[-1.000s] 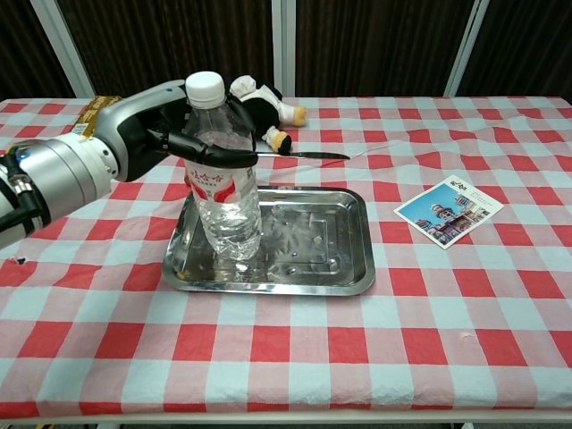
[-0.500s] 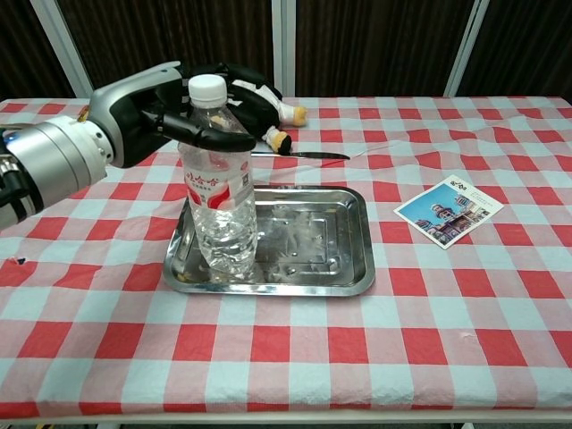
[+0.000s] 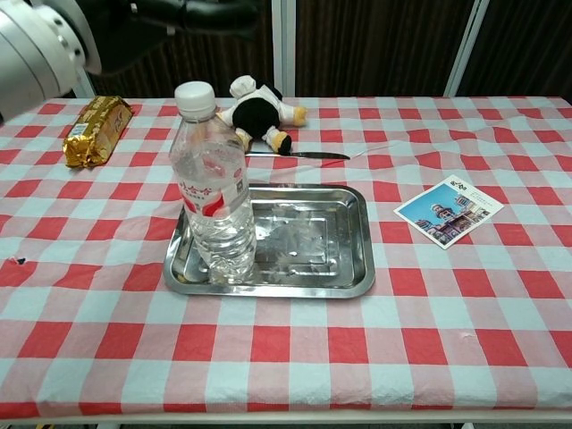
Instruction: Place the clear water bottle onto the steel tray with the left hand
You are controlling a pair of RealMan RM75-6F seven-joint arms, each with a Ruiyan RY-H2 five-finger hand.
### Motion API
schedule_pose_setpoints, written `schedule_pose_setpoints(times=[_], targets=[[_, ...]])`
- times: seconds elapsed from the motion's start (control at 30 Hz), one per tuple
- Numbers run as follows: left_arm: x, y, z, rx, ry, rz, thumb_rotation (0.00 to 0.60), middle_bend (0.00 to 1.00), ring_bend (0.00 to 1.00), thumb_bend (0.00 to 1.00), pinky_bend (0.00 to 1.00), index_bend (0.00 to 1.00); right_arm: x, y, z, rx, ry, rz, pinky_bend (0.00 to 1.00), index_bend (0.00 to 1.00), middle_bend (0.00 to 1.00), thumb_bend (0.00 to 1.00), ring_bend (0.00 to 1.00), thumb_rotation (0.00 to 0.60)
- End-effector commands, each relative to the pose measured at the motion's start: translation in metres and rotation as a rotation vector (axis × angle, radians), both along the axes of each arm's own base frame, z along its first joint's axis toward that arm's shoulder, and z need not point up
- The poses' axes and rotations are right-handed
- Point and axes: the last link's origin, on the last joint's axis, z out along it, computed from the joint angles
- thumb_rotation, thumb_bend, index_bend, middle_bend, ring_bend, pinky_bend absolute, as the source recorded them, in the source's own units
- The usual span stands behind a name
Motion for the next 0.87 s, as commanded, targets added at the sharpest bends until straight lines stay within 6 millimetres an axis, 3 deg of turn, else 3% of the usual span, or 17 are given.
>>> schedule_pose_setpoints(times=[0.03, 0.17, 0.33, 0.5, 0.7, 0.87], targets=[[0.008, 0.009, 0.026, 0.076, 0.007, -0.005, 0.6, 0.36, 0.28, 0.0, 0.32, 0.29, 0.0, 0.0, -0.001, 0.003, -0.001, 0.001, 0.0, 0.06, 0.03, 0.1, 0.0, 0.6], [-0.006, 0.026, 0.05, 0.233, 0.129, 0.033, 0.6, 0.36, 0.28, 0.02, 0.32, 0.3, 0.002, 0.001, -0.001, 0.004, -0.004, 0.013, 0.0, 0.06, 0.03, 0.1, 0.0, 0.6], [-0.056, 0.044, 0.078, 0.478, 0.464, 0.09, 0.6, 0.37, 0.28, 0.19, 0.33, 0.34, 0.005, 0.003, 0.001, -0.01, -0.016, 0.032, 0.0, 0.06, 0.03, 0.1, 0.0, 0.6], [-0.109, 0.051, 0.115, 0.723, 0.798, 0.149, 0.6, 0.37, 0.28, 0.22, 0.32, 0.34, 0.005, 0.003, 0.002, -0.011, -0.01, 0.034, 0.0, 0.06, 0.03, 0.1, 0.0, 0.6], [-0.18, 0.021, 0.138, 0.735, 1.198, 0.155, 0.6, 0.34, 0.24, 0.16, 0.3, 0.34, 0.004, 0.004, -0.001, -0.004, 0.001, 0.033, 0.0, 0.06, 0.03, 0.1, 0.0, 0.6], [-0.205, -0.006, 0.137, 0.668, 1.265, 0.203, 0.6, 0.34, 0.24, 0.14, 0.28, 0.35, 0.002, 0.003, -0.004, 0.005, 0.009, 0.028, 0.0, 0.06, 0.03, 0.1, 0.0, 0.6]])
